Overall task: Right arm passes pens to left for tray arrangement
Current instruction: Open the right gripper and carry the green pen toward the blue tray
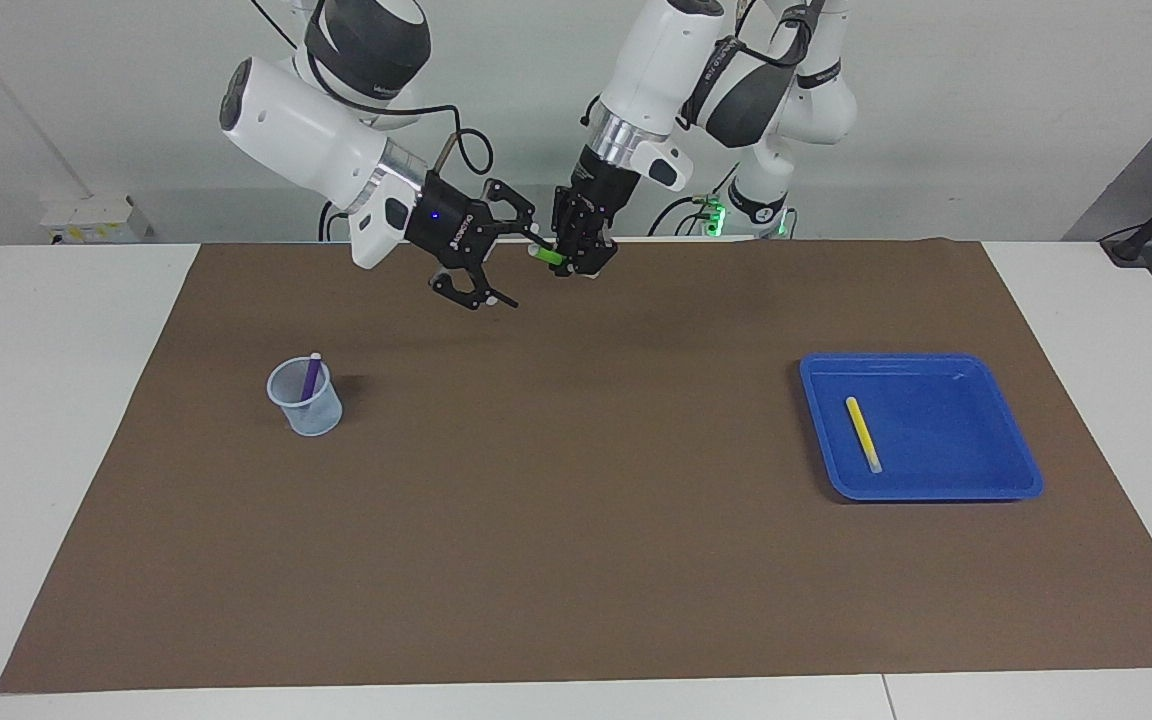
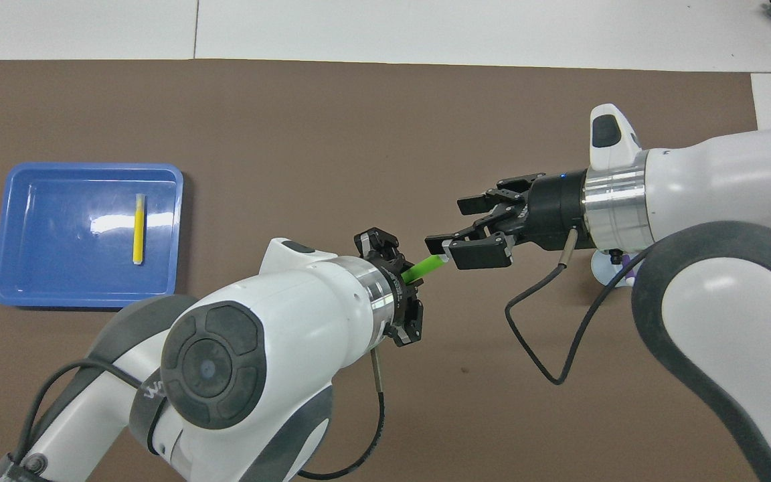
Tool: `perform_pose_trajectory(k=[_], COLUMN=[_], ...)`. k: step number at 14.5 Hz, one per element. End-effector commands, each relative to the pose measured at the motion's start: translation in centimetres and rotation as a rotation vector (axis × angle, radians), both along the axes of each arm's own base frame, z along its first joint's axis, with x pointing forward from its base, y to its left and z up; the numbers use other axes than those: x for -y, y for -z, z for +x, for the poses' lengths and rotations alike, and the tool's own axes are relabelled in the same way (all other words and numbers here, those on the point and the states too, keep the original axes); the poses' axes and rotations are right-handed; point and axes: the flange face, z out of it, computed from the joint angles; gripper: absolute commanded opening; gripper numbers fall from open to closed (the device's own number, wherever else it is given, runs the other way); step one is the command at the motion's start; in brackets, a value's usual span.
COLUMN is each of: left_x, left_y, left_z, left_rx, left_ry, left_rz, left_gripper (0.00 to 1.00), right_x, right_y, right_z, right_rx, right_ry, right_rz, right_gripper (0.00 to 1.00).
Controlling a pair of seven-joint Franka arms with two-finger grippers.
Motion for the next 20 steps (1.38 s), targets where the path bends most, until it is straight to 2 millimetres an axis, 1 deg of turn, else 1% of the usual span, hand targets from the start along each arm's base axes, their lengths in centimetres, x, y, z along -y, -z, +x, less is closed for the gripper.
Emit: perform_pose_trajectory(k=[1,3,4,5,8,10,12,13,14,15,16,17,18,20], left_x=[-1.9,-3.6,-4.8,-6.3,-10.3,-13.2,-15.3,-16.8,-18.2,-19.9,-22.7,-25.0,-26.9,-29.8], left_y=[-0.2,0.3,0.6,1.5,1.8,2.2,2.6,2.8,3.0,3.2,3.6,4.0,4.2,5.2], left_z=[0.9,1.7,2.4,3.1,5.1,6.5,7.2,7.6,7.9,8.2,8.8,9.2,9.4,9.6], left_rx=[0.038,0.041,0.053,0.053,0.072,0.084,0.099,0.108,0.113,0.114,0.114,0.115,0.118,0.122], left_ry=[0.057,0.164,0.211,0.258,0.395,0.470,0.559,0.604,0.658,0.731,0.819,0.915,0.988,1.103], left_rz=[0.051,0.112,0.134,0.161,0.216,0.239,0.264,0.277,0.289,0.302,0.313,0.315,0.314,0.307], left_gripper=[0.00,0.00,0.00,0.00,0.00,0.00,0.00,0.00,0.00,0.00,0.00,0.00,0.00,0.00], right_x=[0.5,1.2,1.5,1.9,3.1,4.6,5.4,6.2,6.5,6.9,7.1,7.4,7.6,8.5], right_y=[0.3,0.5,0.6,0.7,1.1,1.6,2.0,2.2,2.4,2.6,2.9,3.0,3.1,3.6], right_z=[0.5,0.6,0.6,0.7,1.0,1.1,1.1,1.2,1.2,1.2,1.2,1.0,0.8,0.6], right_rx=[0.026,0.019,0.021,0.027,0.045,0.039,0.034,0.036,0.037,0.032,0.019,0.010,-0.002,-0.014], right_ry=[-0.024,-0.032,-0.034,-0.038,-0.044,-0.045,-0.055,-0.051,-0.051,-0.036,-0.020,-0.016,-0.019,-0.022], right_rz=[-0.064,-0.090,-0.105,-0.130,-0.214,-0.277,-0.339,-0.374,-0.415,-0.472,-0.522,-0.555,-0.581,-0.634], right_gripper=[1.00,1.00,1.00,1.00,1.00,1.00,1.00,1.00,1.00,1.00,1.00,1.00,1.00,1.00])
